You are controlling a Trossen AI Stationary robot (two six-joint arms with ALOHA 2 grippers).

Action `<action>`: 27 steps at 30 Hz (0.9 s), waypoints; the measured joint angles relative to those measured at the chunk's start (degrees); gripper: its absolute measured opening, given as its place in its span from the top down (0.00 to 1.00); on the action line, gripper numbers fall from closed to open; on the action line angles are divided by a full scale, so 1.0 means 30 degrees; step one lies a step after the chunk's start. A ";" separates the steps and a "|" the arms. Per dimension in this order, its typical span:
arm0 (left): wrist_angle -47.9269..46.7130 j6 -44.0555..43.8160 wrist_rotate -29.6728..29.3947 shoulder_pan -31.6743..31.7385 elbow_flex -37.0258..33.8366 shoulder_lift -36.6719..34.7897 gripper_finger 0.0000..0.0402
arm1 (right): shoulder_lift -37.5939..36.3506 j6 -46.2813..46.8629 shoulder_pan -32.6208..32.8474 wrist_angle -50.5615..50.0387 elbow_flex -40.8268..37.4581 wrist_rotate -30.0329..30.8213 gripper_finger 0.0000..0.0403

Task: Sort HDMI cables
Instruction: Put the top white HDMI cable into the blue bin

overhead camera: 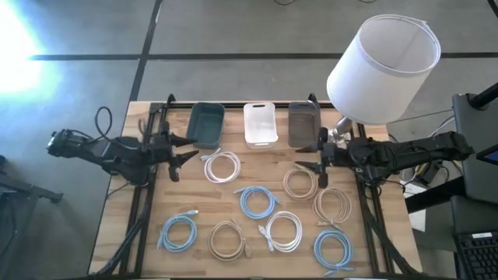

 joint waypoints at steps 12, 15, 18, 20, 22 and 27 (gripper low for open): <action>0.0057 -0.0267 0.0072 0.0029 0.1422 0.4627 0.58 | 0.1664 0.0262 0.0000 -0.0560 0.0542 -0.0007 0.59; -0.0304 -0.0299 0.0072 0.0036 0.1661 0.5756 0.58 | 0.2076 0.0255 -0.0022 -0.0491 0.0669 -0.0007 0.59; -0.0377 -0.0258 0.0078 0.0036 0.2121 0.6652 0.58 | 0.2489 0.0416 -0.0129 -0.0481 0.0720 -0.0007 0.59; -0.0029 -0.0087 0.0058 0.0036 0.2550 0.7137 0.58 | 0.2731 0.0685 -0.0284 -0.0476 0.0720 -0.0018 0.59; -0.0308 -0.0025 0.0061 0.0036 0.2780 0.7609 0.58 | 0.2986 0.0961 -0.0453 -0.0499 0.0720 -0.0020 0.59; -0.0126 -0.0044 0.0058 0.0124 0.3490 0.8175 0.58 | 0.3388 0.1006 -0.0799 -0.0553 0.0720 -0.0022 0.59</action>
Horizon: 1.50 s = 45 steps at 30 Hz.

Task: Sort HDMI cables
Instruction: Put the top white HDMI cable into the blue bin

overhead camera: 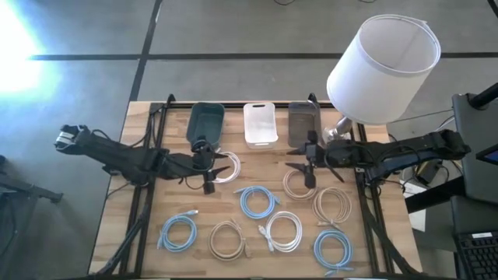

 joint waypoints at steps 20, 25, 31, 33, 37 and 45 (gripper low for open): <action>-0.0146 -0.2989 0.2379 0.2150 -0.0009 0.2844 0.58 | 0.0546 0.0042 -0.0287 0.0103 -0.0007 -0.0007 0.59; -0.0159 -0.3550 0.3469 0.2827 -0.0085 0.4009 0.58 | 0.0538 0.0040 -0.0294 0.0106 -0.0007 -0.0007 0.59; -0.0452 -0.4686 0.3508 0.3262 -0.0113 0.5618 0.58 | 0.0588 0.0028 -0.0366 0.0074 -0.0007 -0.0044 0.59; -0.0722 -0.5312 0.3517 0.3337 -0.0127 0.6115 0.58 | 0.0638 0.0011 -0.0374 0.0066 -0.0007 -0.0036 0.59; -0.1258 -0.6944 0.3577 0.3366 -0.0133 0.7020 0.58 | 0.0871 0.0050 -0.0367 0.0056 -0.0007 -0.0036 0.59; -0.1396 -0.8609 0.5027 0.3344 -0.0135 0.8872 0.58 | 0.1542 0.0057 -0.0367 0.0023 -0.0015 -0.0036 0.59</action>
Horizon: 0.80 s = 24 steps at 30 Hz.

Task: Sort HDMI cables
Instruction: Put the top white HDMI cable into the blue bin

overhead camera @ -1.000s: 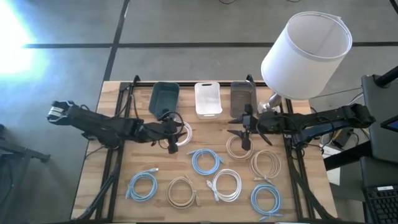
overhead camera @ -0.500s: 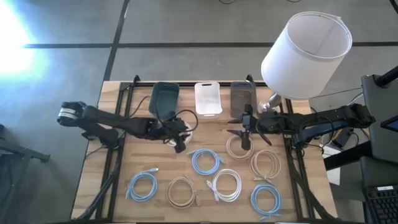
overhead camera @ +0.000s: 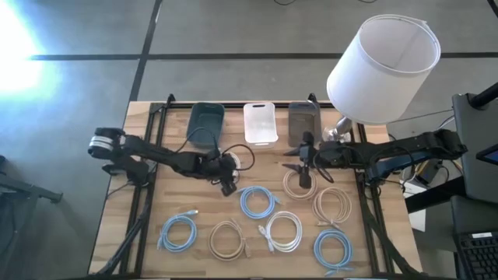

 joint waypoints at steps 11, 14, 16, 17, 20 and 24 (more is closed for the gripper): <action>0.0014 -0.0174 -0.0367 0.0034 0.0000 0.2151 0.58 | 0.0570 -0.0003 0.0015 0.0021 -0.0007 0.0018 0.59; 0.0054 -0.0167 -0.0837 0.0029 0.0000 0.2447 0.58 | 0.0622 -0.0007 0.0015 0.0014 -0.0007 0.0021 0.59; 0.0044 -0.0168 -0.0995 0.0029 0.0000 0.2605 0.58 | 0.0622 -0.0007 0.0015 0.0027 -0.0007 0.0021 0.59; 0.0052 -0.0170 -0.1084 0.0028 0.0000 0.2650 0.58 | 0.0622 -0.0007 0.0015 0.0036 -0.0007 0.0022 0.59; 0.0070 -0.0167 -0.1275 0.0022 0.0015 0.2759 0.61 | 0.0622 -0.0007 0.0015 0.0022 -0.0007 0.0022 0.59; 0.0154 -0.0175 -0.1060 0.0007 0.0029 0.2808 0.71 | 0.0643 -0.0007 0.0015 0.0007 -0.0007 0.0022 0.59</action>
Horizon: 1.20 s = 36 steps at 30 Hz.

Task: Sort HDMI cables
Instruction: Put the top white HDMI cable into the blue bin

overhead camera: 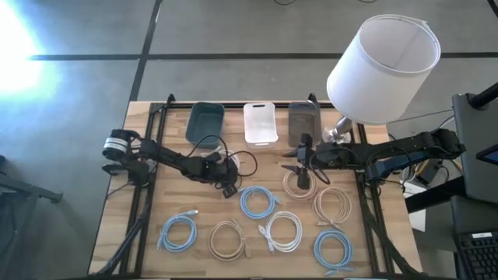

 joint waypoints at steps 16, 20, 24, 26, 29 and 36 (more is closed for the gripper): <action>0.0081 -0.0424 -0.0237 -0.1035 0.1848 -0.0022 0.93 | 0.0000 0.0000 0.0000 -0.0007 0.0000 0.0000 0.59; -0.0207 0.0900 -0.0645 -0.1471 0.2868 -0.0029 0.95 | 0.0000 0.0000 0.0000 -0.0015 0.0000 0.0000 0.59; -0.1390 0.1770 -0.1348 -0.1615 0.4004 -0.0058 0.94 | 0.0000 0.0000 0.0000 -0.0015 0.0000 0.0000 0.59; -0.2652 0.2087 -0.2128 -0.1625 0.4644 -0.0058 0.93 | 0.0000 0.0000 0.0000 -0.0015 0.0000 0.0000 0.59; -0.4535 0.2469 -0.2973 -0.1610 0.5676 -0.0058 0.93 | 0.0000 0.0000 -0.0003 -0.0015 0.0000 0.0000 0.59; -0.7362 0.3757 -0.4522 -0.1617 0.7809 -0.0118 0.93 | 0.0000 0.0000 -0.0007 -0.0022 0.0000 0.0000 0.59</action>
